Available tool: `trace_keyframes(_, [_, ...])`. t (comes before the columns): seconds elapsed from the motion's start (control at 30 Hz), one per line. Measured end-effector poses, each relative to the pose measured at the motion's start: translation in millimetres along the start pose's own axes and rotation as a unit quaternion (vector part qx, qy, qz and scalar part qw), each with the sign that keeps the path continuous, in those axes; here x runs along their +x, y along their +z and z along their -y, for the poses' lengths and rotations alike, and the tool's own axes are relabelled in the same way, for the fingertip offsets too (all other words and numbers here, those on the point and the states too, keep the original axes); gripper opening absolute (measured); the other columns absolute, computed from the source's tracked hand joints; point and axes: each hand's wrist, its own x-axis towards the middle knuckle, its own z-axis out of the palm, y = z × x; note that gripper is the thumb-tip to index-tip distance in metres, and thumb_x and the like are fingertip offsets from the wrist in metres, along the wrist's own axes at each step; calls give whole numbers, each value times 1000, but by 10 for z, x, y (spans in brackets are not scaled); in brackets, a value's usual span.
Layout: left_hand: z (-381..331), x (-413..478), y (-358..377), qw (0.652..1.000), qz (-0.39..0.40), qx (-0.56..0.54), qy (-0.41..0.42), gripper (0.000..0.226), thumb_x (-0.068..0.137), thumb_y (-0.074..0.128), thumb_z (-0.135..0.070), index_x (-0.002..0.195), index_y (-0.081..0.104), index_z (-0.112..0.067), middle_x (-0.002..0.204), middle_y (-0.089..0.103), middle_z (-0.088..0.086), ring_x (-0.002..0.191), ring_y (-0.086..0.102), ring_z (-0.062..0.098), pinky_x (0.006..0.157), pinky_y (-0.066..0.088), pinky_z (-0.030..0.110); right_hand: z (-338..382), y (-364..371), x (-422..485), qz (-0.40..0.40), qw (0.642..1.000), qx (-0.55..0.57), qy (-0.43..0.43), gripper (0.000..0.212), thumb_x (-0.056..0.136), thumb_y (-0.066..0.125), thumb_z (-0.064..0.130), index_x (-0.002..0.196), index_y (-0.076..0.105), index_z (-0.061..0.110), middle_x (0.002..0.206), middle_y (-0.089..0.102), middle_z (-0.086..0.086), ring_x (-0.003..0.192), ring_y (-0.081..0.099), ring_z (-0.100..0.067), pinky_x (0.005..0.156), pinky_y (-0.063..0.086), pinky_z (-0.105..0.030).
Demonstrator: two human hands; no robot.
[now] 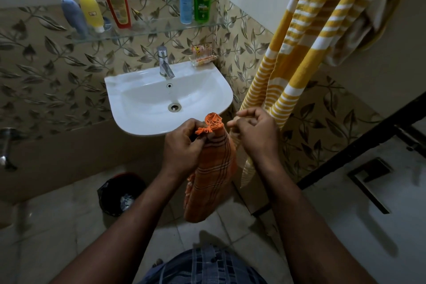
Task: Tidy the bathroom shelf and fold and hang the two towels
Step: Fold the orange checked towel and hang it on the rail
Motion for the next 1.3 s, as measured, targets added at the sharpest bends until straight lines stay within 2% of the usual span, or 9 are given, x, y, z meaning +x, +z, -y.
trace_keyframes(0.13, [-48, -10, -186, 996, 69, 21, 43, 18, 90, 78, -9, 91, 71, -26, 86, 75, -15, 80, 71, 6, 65, 55, 23, 93, -180, 375, -18, 979, -181, -92, 21, 86, 78, 44, 97, 71, 28, 90, 72, 10, 87, 69, -10, 80, 62, -39])
trace_keyframes(0.2, [-90, -53, -193, 994, 80, 31, 64, 23, 89, 77, -3, 91, 72, -25, 85, 75, -13, 79, 70, 3, 64, 49, 12, 151, -158, 533, 95, 957, -263, -74, 33, 83, 83, 45, 106, 72, 25, 99, 72, 9, 94, 68, -12, 81, 60, -35])
trace_keyframes(0.33, [-106, -107, -176, 993, 78, 27, 79, 24, 88, 75, 3, 91, 73, -21, 83, 75, -9, 77, 70, 7, 62, 50, 13, 196, 41, 630, 305, 827, -472, -27, 38, 84, 84, 31, 119, 71, 20, 115, 72, 1, 101, 69, -18, 87, 62, -40])
trace_keyframes(0.47, [-93, -131, -215, 993, 80, 21, 88, 20, 89, 76, 0, 93, 74, -19, 85, 76, -9, 78, 72, 10, 64, 54, 20, 136, 106, 547, 386, 778, -494, 43, 23, 94, 72, 20, 116, 70, 19, 113, 71, -7, 88, 74, -24, 75, 67, -43])
trace_keyframes(0.6, [-91, -135, -273, 996, 60, -6, 71, 5, 90, 75, -12, 93, 74, -16, 87, 75, -9, 80, 72, 10, 67, 55, 20, 58, 168, 407, 439, 732, -512, 99, 29, 96, 67, 13, 125, 67, 12, 116, 70, -18, 95, 75, -36, 81, 65, -50])
trace_keyframes(0.77, [42, -69, -407, 999, 31, 26, 33, 14, 91, 76, -7, 89, 72, -19, 81, 73, -11, 76, 69, 7, 63, 53, 22, 135, 17, 382, 368, 781, -502, 40, 15, 92, 61, 4, 98, 75, 7, 84, 73, -7, 83, 77, -27, 69, 62, -34])
trace_keyframes(0.87, [175, -1, -545, 998, 10, 64, 4, 11, 91, 77, -8, 90, 70, -17, 80, 72, -9, 73, 68, 7, 65, 56, 35, 321, -105, 430, 331, 831, -443, 67, 18, 91, 63, -2, 94, 78, 7, 81, 78, -12, 74, 79, -26, 72, 67, -43])
trace_keyframes(1.03, [102, 193, -681, 998, -11, 57, 1, 17, 95, 72, -9, 91, 66, -25, 83, 71, -9, 76, 67, 6, 69, 57, 33, 664, -123, 402, 300, 865, -403, 12, 23, 89, 63, -1, 83, 78, 15, 69, 76, -8, 69, 78, -24, 66, 67, -38])
trace_keyframes(1.3, [-88, 460, -779, 998, 36, -35, -23, 11, 99, 68, -16, 91, 66, -23, 87, 73, 3, 87, 73, 28, 86, 61, 55, 822, -258, 421, 260, 941, -217, -5, 28, 88, 59, -13, 94, 78, 6, 69, 70, -5, 50, 57, -7, 45, 43, -20])
